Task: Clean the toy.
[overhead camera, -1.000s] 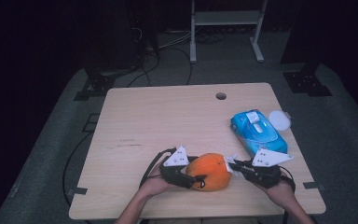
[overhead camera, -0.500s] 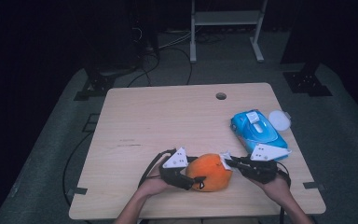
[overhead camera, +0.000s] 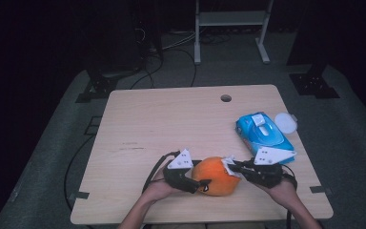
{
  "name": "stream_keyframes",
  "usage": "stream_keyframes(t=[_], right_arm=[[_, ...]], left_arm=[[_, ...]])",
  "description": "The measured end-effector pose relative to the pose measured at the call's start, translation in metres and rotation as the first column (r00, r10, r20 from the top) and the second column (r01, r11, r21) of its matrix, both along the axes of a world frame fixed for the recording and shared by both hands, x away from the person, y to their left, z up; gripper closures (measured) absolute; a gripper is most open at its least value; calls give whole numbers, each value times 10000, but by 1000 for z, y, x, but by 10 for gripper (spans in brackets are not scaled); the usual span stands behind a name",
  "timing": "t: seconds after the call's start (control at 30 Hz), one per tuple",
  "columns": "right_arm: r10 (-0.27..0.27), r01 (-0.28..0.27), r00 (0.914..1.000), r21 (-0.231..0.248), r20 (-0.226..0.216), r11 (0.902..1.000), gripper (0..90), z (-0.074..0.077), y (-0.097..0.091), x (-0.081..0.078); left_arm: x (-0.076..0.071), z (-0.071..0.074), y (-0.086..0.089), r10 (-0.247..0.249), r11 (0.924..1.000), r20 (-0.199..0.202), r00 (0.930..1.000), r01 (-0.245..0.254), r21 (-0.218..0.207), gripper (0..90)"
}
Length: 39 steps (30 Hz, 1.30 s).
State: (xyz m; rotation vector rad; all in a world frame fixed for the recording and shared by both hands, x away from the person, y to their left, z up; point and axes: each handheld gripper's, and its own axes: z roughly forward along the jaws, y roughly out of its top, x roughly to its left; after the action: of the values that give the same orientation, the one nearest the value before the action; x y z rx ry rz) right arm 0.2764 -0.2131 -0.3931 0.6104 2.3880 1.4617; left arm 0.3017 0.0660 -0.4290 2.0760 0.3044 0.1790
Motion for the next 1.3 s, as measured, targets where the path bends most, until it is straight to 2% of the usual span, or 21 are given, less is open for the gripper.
stream_keyframes(t=[0.07, 0.13, 0.2, 0.23, 0.33, 0.4, 0.47, 0.57, 0.67, 0.77, 0.87, 1.0, 1.17, 1.23, 1.3], right_arm=[[373, -371, 9991, -115, 195, 9992, 849, 7, 15, 0], [768, -751, 9963, -444, 378, 9962, 849, 13, 32, -1], [1108, -1044, 9921, -1021, 590, 9893, 848, 15, 49, -1], [1135, -1051, 9914, -1202, 651, 9872, 849, 14, 52, 0], [973, -884, 9931, -1278, 650, 9879, 849, 14, 47, 5], [633, -588, 9973, -1106, 373, 9921, 849, 13, 33, 6], [378, -343, 9989, -1148, 290, 9928, 849, 12, 21, 6], [231, -203, 9995, -1110, 235, 9936, 849, 13, 12, 2], [629, -583, 9974, -1183, 355, 9913, 849, 15, 24, -2], [1252, -1177, 9910, -1391, 463, 9833, 848, 14, 47, -2], [1359, -1259, 9890, -1500, 580, 9806, 849, 13, 59, 1], [807, -750, 9957, -1174, 449, 9903, 849, 13, 46, 10], [43, -40, 10000, -698, 44, 9976, 849, 4, 11, 11], [-118, 118, 9999, -596, -5, 9982, 849, -1, 0, 8], [-278, 267, 9992, -418, -274, 9988, 849, -6, -9, 5]], left_arm=[[-2, 2, -4, -15, 10000, 246, 9997, 14, 52, 320], [-3, 4, -7, -52, 9999, 406, 9992, 48, 98, 324], [-4, 4, -8, -47, 9996, 571, 9984, 31, 286, 326], [-4, 4, -6, -24, 9997, 506, 9987, 10, 262, 326], [-4, 1, -4, -33, 9999, 400, 9992, 28, 134, 328], [-4, 0, -4, -77, 10000, 379, 9993, 74, 61, 322], [-3, 0, -5, -93, 9999, 222, 9997, 94, -63, 299], [-3, 1, -9, -143, 9999, 341, 9993, 145, -42, 287], [-4, 2, -12, -130, 9999, 423, 9990, 128, 61, 288], [-5, 2, -12, -151, 9997, 543, 9984, 140, 205, 288], [-6, 0, -8, -69, 9998, 491, 9988, 61, 177, 293], [-5, -2, -6, -194, 9997, 538, 9984, 186, 147, 299], [-1, -5, -1, -200, 9997, 275, 9994, 197, 114, 284], [1, -6, 1, -174, 9998, -7, 9998, 174, 65, 250], [3, -6, 2, -225, 9997, -577, 9981, 219, -109, 191]])
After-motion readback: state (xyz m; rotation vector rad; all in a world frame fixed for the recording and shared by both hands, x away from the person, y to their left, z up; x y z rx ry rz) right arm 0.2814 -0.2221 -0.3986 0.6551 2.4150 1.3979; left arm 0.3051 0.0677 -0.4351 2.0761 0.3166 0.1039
